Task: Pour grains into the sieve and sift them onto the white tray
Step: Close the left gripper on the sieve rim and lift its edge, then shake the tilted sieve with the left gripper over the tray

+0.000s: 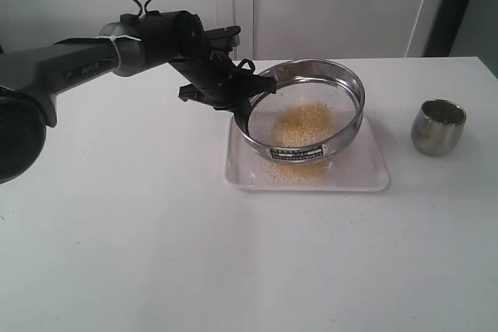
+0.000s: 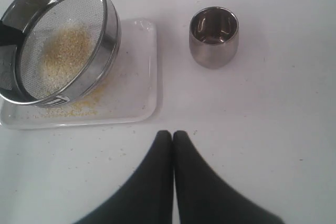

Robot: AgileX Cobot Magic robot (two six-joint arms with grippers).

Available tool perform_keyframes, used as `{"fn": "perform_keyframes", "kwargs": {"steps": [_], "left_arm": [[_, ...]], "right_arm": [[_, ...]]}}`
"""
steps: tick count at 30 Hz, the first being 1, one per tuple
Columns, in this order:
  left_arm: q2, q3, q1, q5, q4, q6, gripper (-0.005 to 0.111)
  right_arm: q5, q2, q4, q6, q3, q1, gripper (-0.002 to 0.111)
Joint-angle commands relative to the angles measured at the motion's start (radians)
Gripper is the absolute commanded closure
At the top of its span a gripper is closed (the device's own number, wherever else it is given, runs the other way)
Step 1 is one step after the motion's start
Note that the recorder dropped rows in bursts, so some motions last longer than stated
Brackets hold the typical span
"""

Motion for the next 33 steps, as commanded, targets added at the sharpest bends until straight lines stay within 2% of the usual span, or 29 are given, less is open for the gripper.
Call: {"fn": "perform_keyframes", "kwargs": {"steps": [1,4,6,8,11,14,16,17,19,21,22,24,25,26,27,28,29,31,32,33], "left_arm": [[-0.009,-0.012,-0.005,-0.005,-0.025,-0.016,0.107],[-0.011,-0.012,-0.001,-0.002,-0.003,0.005,0.107],[-0.005,-0.012,0.002,-0.011,-0.049,-0.058,0.107],[-0.002,-0.012,-0.013,-0.03,-0.131,-0.011,0.107],[-0.002,-0.012,-0.011,-0.041,-0.1,0.116,0.107],[-0.004,-0.012,0.025,0.014,-0.107,-0.027,0.107],[-0.005,-0.012,-0.009,-0.012,-0.12,0.068,0.107],[-0.005,-0.012,-0.021,-0.028,-0.087,0.133,0.107],[-0.003,-0.012,-0.01,-0.049,0.035,0.011,0.107],[-0.003,-0.012,0.01,-0.039,0.023,-0.151,0.107],[-0.005,-0.012,0.009,-0.025,-0.011,-0.146,0.107],[-0.007,-0.012,-0.027,-0.036,-0.047,0.042,0.107],[-0.003,-0.012,-0.046,-0.059,0.01,0.123,0.107],[0.003,-0.012,-0.044,-0.066,0.071,0.065,0.107],[0.008,-0.012,-0.021,-0.044,0.15,-0.156,0.107],[0.01,-0.012,-0.013,-0.02,0.141,-0.226,0.107],[0.008,-0.012,-0.013,-0.001,0.103,-0.207,0.107],[-0.004,-0.012,-0.046,-0.021,0.078,0.002,0.107],[-0.008,-0.012,-0.06,-0.052,0.134,0.036,0.107],[-0.007,-0.016,-0.063,-0.064,0.213,-0.041,0.107]], "right_arm": [[-0.011,-0.005,0.001,-0.007,0.0,-0.006,0.108],[-0.011,-0.005,0.001,-0.007,0.0,-0.006,0.108],[-0.011,-0.005,0.001,-0.007,0.0,-0.006,0.108],[-0.011,-0.005,0.001,-0.007,0.0,-0.006,0.108],[-0.013,-0.005,0.001,-0.007,0.0,-0.006,0.108],[-0.013,-0.005,0.001,-0.007,0.0,-0.006,0.108],[-0.013,-0.005,0.001,-0.007,0.0,-0.006,0.108],[-0.011,-0.005,0.001,-0.007,0.0,-0.006,0.108],[-0.011,-0.005,0.001,-0.007,0.0,-0.006,0.108],[-0.011,-0.005,0.001,-0.007,0.0,-0.006,0.108],[-0.011,-0.005,0.001,-0.007,0.0,-0.006,0.108],[-0.011,-0.005,0.001,-0.007,0.0,-0.006,0.108],[-0.011,-0.005,0.001,-0.007,0.0,-0.006,0.108],[-0.011,-0.005,0.001,-0.007,0.0,-0.006,0.108],[-0.011,-0.005,0.001,-0.007,0.0,-0.006,0.108],[-0.011,-0.005,0.001,-0.007,0.0,-0.006,0.108],[-0.011,-0.005,0.001,-0.007,0.0,-0.006,0.108],[-0.011,-0.005,0.001,-0.007,0.0,-0.006,0.108],[-0.011,-0.005,0.001,-0.007,0.0,-0.006,0.108],[-0.011,-0.005,0.001,-0.007,0.0,-0.006,0.108]]}}
